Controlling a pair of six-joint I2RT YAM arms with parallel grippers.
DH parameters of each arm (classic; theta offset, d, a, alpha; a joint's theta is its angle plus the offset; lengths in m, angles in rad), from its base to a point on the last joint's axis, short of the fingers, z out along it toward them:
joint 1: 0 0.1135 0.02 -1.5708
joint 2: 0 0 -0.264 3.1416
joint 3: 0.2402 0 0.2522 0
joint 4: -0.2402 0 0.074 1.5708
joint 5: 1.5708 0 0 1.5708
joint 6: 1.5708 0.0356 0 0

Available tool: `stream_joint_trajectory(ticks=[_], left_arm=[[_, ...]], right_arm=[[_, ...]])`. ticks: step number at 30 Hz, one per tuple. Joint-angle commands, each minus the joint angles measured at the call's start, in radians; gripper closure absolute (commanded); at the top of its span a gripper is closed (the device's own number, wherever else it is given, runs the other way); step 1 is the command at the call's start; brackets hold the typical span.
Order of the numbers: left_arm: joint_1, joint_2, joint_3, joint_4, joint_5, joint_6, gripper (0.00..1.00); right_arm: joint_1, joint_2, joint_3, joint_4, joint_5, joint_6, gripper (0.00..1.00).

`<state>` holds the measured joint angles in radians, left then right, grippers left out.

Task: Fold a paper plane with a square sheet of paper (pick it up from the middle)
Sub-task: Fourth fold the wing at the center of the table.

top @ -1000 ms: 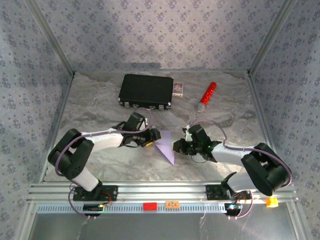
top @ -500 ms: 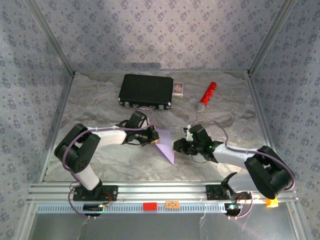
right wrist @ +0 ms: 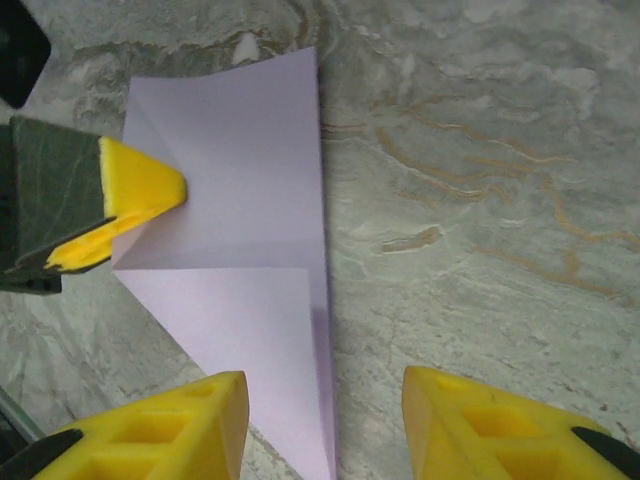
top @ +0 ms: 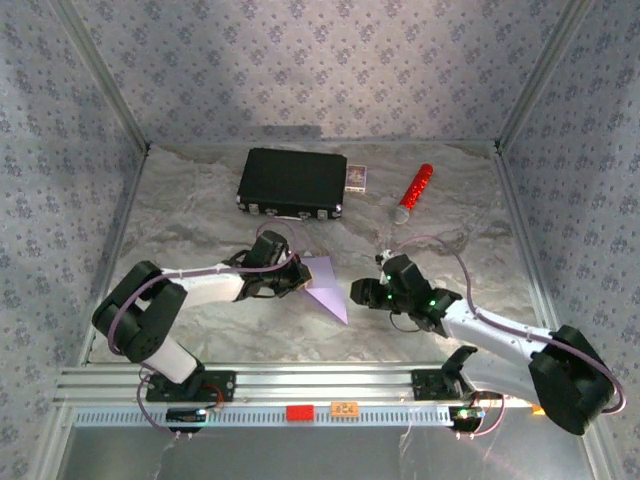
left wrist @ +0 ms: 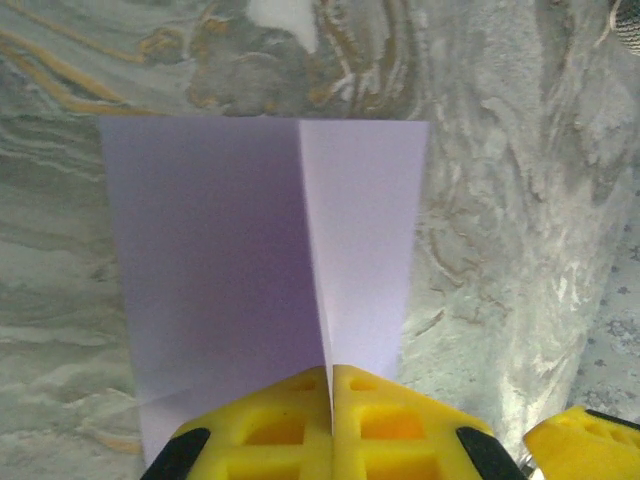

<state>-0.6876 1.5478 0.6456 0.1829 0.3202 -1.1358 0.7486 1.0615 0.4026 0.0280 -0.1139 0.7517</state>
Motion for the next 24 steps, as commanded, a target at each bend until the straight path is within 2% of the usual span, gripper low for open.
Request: stream_joint_trajectory(ticks=[1, 5, 10, 16, 18, 24], left_arm=[[-0.007, -0.013, 0.018, 0.018, -0.009, 0.006, 0.91], [-0.009, -0.003, 0.032, 0.040, 0.025, 0.020, 0.85], [-0.008, -0.013, 0.044, 0.023, 0.033, 0.050, 0.84], [-0.008, -0.023, 0.056, 0.007, 0.039, 0.070, 0.84], [-0.008, -0.024, 0.058, 0.006, 0.044, 0.072, 0.85], [-0.007, -0.018, 0.057, 0.014, 0.050, 0.068, 0.87]], right_arm=[[0.089, -0.027, -0.012, -0.012, 0.198, -0.101, 0.52], [0.239, -0.013, -0.035, 0.065, 0.368, -0.245, 0.48], [0.334, 0.062, -0.047, 0.158, 0.395, -0.403, 0.47], [0.473, 0.215, 0.013, 0.215, 0.587, -0.556, 0.49], [0.497, 0.255, 0.017, 0.255, 0.646, -0.582, 0.49], [0.508, 0.352, 0.051, 0.297, 0.692, -0.623, 0.49]])
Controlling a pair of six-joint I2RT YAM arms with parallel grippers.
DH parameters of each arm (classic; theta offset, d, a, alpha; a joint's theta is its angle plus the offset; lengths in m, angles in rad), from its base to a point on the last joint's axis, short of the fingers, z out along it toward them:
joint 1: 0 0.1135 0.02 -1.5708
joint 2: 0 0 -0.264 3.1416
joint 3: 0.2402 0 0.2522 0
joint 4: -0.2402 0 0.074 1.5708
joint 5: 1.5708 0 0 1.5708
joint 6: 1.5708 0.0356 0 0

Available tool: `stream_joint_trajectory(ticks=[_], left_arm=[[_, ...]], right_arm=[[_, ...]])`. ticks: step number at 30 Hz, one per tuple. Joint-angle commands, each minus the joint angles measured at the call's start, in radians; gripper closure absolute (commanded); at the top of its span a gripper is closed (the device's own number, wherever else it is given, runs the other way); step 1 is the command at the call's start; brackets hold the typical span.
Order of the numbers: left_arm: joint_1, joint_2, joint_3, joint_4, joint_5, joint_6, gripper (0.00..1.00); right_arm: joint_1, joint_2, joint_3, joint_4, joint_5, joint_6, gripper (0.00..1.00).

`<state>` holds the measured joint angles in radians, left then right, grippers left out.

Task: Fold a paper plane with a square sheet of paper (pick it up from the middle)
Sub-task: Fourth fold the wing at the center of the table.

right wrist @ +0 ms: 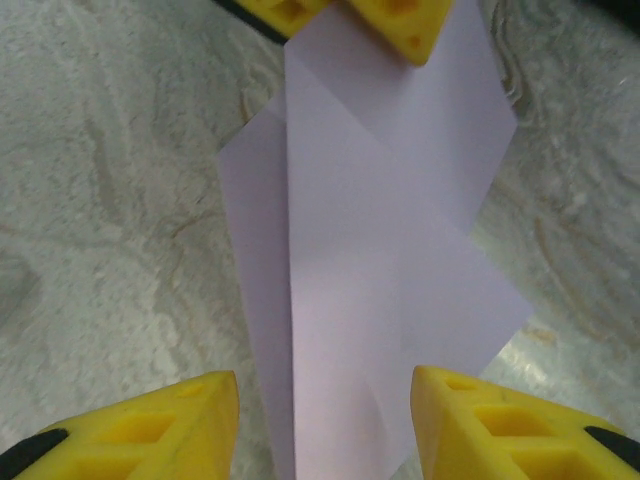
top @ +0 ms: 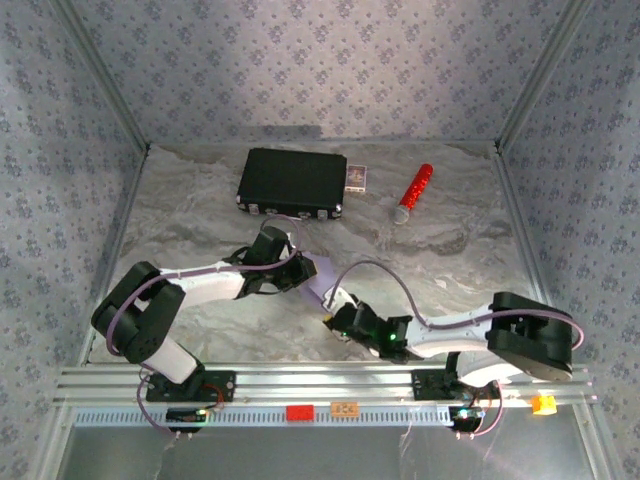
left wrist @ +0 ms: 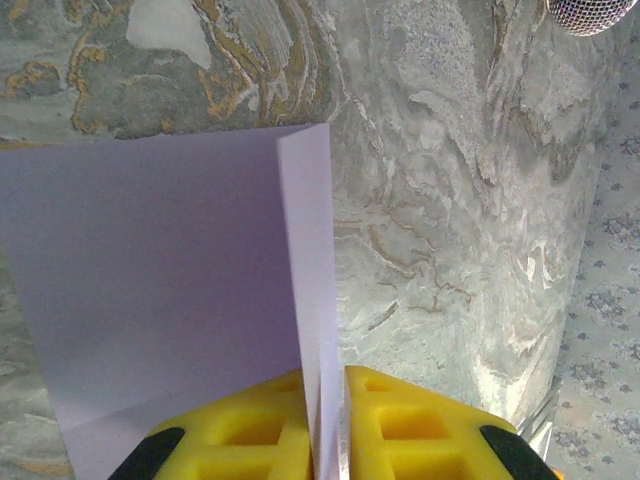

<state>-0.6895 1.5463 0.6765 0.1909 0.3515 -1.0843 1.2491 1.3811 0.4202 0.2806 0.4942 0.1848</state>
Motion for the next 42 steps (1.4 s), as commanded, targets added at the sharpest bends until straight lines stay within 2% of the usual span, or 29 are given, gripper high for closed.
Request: stream_joint_trajectory(ticks=[1, 10, 28, 42], left_arm=[[-0.006, -0.015, 0.026, 0.008, 0.019, 0.014, 0.87], [-0.006, -0.016, 0.028, 0.006, 0.023, 0.015, 0.88], [-0.006, -0.014, 0.024, -0.006, 0.014, 0.017, 0.91], [-0.005, -0.014, 0.024, -0.018, 0.004, 0.015, 0.92]], right_arm=[[0.009, 0.047, 0.044, 0.035, 0.081, -0.065, 0.50], [0.016, 0.121, 0.069, 0.025, 0.110, -0.030, 0.62], [0.013, 0.137, 0.066, 0.022, 0.116, 0.032, 0.73], [0.003, 0.133, 0.051, 0.053, 0.108, 0.061, 0.74]])
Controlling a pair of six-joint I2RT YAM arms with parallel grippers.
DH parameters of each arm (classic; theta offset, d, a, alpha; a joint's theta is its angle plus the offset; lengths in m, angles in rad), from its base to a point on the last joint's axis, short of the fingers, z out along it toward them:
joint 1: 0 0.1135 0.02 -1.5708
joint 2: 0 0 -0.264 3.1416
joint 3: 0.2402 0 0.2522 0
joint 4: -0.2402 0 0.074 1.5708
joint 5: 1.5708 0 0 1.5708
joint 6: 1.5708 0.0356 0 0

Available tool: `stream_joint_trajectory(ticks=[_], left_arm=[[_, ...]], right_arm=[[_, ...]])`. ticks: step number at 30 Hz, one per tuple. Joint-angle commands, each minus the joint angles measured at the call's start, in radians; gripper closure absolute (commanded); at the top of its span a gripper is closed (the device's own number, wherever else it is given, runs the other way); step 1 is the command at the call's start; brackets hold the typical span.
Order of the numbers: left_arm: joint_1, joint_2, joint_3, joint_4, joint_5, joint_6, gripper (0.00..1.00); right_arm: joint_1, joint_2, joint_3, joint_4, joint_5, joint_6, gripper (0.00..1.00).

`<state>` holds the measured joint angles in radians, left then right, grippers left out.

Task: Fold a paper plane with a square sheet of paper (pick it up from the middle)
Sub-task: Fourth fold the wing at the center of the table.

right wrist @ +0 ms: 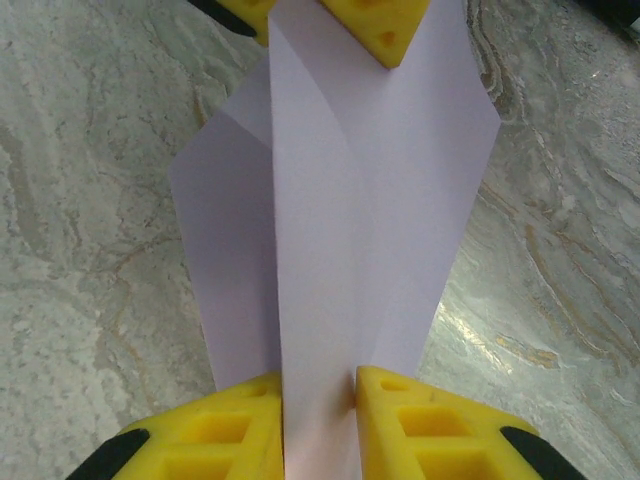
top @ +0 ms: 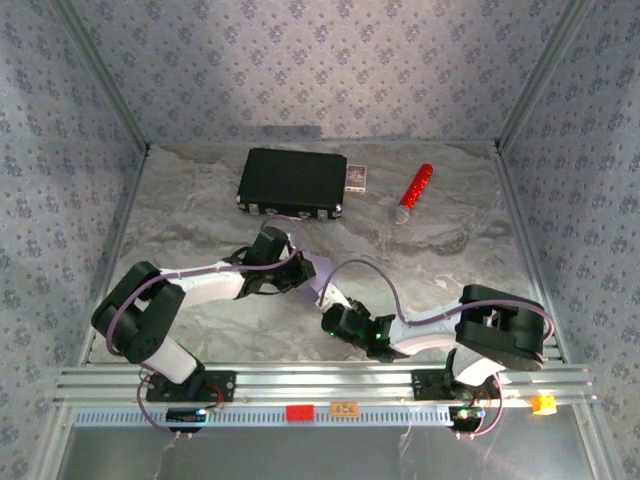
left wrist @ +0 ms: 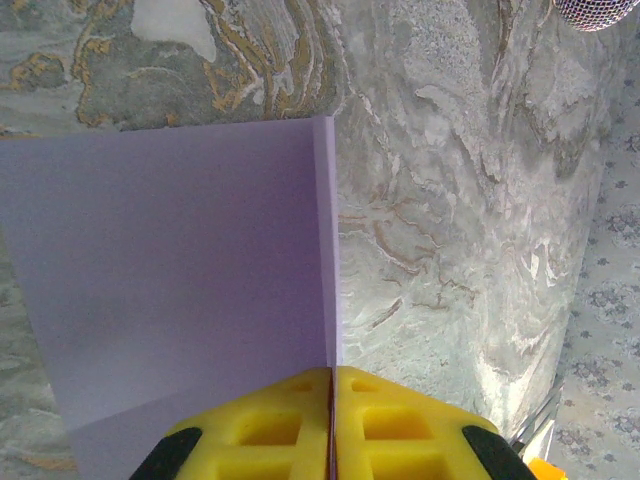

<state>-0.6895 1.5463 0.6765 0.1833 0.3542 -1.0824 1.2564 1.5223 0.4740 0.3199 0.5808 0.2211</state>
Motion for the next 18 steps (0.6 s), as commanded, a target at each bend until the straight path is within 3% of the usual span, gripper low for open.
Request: stream_joint_trajectory(ticks=[1, 18], left_arm=[[-0.006, -0.013, 0.026, -0.010, 0.002, 0.013, 0.92], [-0.005, -0.003, 0.029, -0.009, 0.005, 0.012, 0.92]], right_arm=[[-0.005, -0.006, -0.002, 0.009, 0.022, 0.027, 0.74], [-0.011, 0.001, 0.001, -0.004, 0.021, 0.037, 0.77]])
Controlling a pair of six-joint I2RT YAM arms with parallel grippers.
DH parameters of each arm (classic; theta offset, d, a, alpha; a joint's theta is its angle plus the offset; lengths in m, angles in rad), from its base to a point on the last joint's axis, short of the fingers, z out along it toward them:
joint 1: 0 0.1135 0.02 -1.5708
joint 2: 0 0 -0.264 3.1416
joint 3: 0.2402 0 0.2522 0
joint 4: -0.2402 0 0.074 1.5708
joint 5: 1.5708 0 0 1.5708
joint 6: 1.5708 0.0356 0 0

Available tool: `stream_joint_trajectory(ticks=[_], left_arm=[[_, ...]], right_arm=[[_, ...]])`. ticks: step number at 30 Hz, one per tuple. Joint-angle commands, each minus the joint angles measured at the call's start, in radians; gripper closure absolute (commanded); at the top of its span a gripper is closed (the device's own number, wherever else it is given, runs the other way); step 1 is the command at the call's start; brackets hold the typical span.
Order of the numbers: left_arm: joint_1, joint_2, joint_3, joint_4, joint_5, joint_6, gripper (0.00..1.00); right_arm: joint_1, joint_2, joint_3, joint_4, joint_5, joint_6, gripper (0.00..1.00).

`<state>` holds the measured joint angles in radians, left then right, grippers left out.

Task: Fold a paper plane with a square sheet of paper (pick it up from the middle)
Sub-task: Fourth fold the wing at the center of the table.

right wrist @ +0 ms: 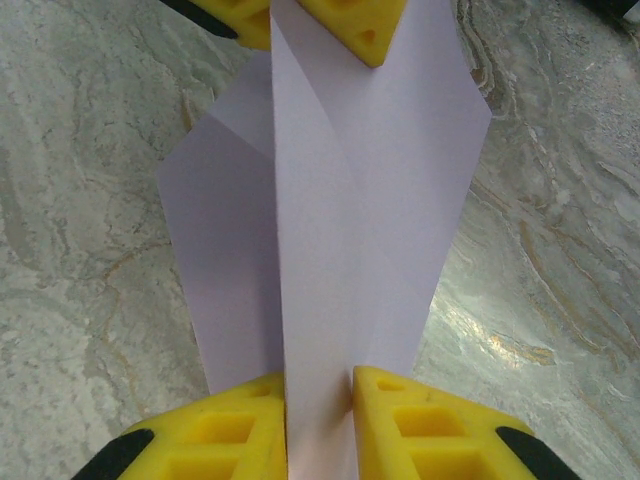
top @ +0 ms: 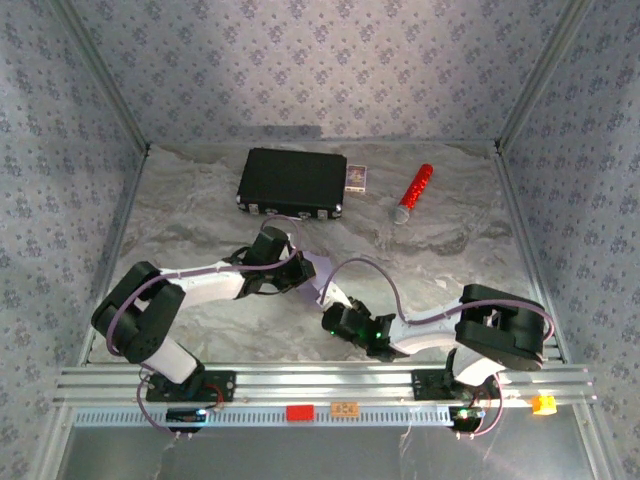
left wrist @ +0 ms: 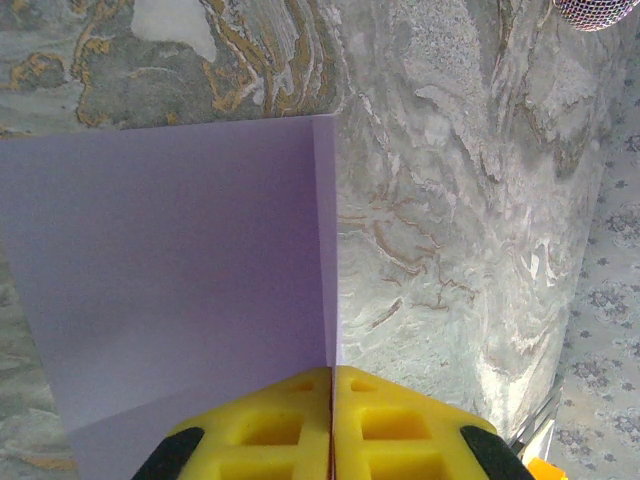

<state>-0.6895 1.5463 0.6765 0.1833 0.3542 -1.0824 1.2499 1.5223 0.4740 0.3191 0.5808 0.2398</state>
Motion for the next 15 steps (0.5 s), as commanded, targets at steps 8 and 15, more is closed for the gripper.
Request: stream_joint_trajectory(ticks=[8, 15], left_arm=[[-0.006, -0.002, 0.027, -0.008, 0.004, 0.010, 0.92], [-0.006, -0.020, 0.022, -0.020, -0.014, 0.016, 0.81]], right_arm=[[-0.006, 0.001, 0.003, -0.008, 0.023, 0.023, 0.83], [-0.010, -0.007, 0.002, 0.007, -0.002, 0.026, 0.89]])
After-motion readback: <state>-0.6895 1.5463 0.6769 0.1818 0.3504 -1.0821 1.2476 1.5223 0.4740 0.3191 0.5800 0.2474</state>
